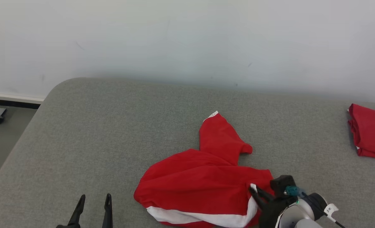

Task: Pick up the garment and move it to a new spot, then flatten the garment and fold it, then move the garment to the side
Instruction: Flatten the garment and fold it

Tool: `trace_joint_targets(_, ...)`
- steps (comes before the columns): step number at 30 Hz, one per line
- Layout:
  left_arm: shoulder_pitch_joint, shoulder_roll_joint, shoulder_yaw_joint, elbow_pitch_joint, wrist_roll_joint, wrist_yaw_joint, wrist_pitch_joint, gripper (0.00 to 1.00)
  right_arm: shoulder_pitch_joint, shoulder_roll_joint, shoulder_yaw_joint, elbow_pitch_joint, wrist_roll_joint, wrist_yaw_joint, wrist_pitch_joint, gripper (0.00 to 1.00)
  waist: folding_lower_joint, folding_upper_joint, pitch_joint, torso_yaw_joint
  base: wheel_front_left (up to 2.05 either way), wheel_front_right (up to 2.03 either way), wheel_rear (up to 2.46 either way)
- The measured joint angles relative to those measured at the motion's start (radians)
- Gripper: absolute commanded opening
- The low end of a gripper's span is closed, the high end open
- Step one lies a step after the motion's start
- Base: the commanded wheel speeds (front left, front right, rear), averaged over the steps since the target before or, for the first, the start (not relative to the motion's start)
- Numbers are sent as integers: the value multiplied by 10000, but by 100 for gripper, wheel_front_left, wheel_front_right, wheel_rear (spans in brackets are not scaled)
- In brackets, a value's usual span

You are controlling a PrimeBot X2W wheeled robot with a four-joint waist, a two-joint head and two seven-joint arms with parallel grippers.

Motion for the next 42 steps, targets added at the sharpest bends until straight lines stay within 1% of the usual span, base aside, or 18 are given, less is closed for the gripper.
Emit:
trace_joint_targets(2, -18, 2, 33, 48, -48, 19, -44, 100, -147, 25, -130, 197, 2, 0, -291, 0, 0, 0, 28, -23, 0, 0, 0)
trace_joint_targets(3, -18, 0, 42, 121, -73, 42, -75, 100, -206, 54, -387, 242, -6, 0, -775, 0, 0, 0, 34, -110, 0, 0, 0)
trace_joint_targets(7, -16, -44, 52, 240, -134, 67, -146, 100, 41, 148, -1290, 59, -15, 0, -1881, 0, 0, 0, 10, -350, 0, 0, 0)
trace_joint_targets(11, -12, -119, 42, 320, -161, 67, -198, 100, 1164, 453, -2416, -564, -88, 0, -2598, 0, 0, 0, -4, -641, 0, 0, 0)
trace_joint_targets(16, -1, -157, 54, 389, -194, 77, -270, 100, 2637, 1120, -3582, -1626, -111, 0, -2788, 0, 0, 0, 42, -993, 0, 0, 0)
trace_joint_targets(17, -1, -155, 52, 418, -196, 71, -272, 100, 2847, 1279, -3678, -1755, -84, 0, -2713, 5, -1, 0, 64, -1058, 0, 0, 0)
trace_joint_targets(18, -1, -157, 50, 445, -203, 69, -274, 100, 3010, 1381, -3749, -1862, -86, 0, -2646, 29, 0, 0, 88, -1121, 0, 0, 0)
trace_joint_targets(20, -4, -153, 29, 514, -224, 59, -278, 100, 3185, 1473, -3908, -2056, -176, 0, -2608, 100, 0, 0, 142, -1232, 0, 0, 0)
trace_joint_targets(27, -42, -146, 27, 761, -268, -17, -322, 100, 3391, 1684, -4525, -2771, -577, 0, -2778, 100, 0, 0, 203, -1439, 0, 0, 0)
trace_joint_targets(33, -31, -144, 6, 965, -393, -107, -353, 100, 3607, 1791, -4663, -3135, -721, 0, -2828, 100, 0, 0, 168, -1492, 0, 0, 0)
trace_joint_targets(38, 103, -113, -150, 1329, -485, -284, -276, 100, 3736, 1864, -4673, -3281, -757, 0, -2828, 100, 0, 0, 161, -1550, 0, 0, 0)
trace_joint_targets(42, 110, -73, -345, 1705, -543, -527, -81, 100, 3742, 1889, -4614, -3312, -763, 0, -2824, 100, 0, 0, 181, -1669, 0, 0, 0)
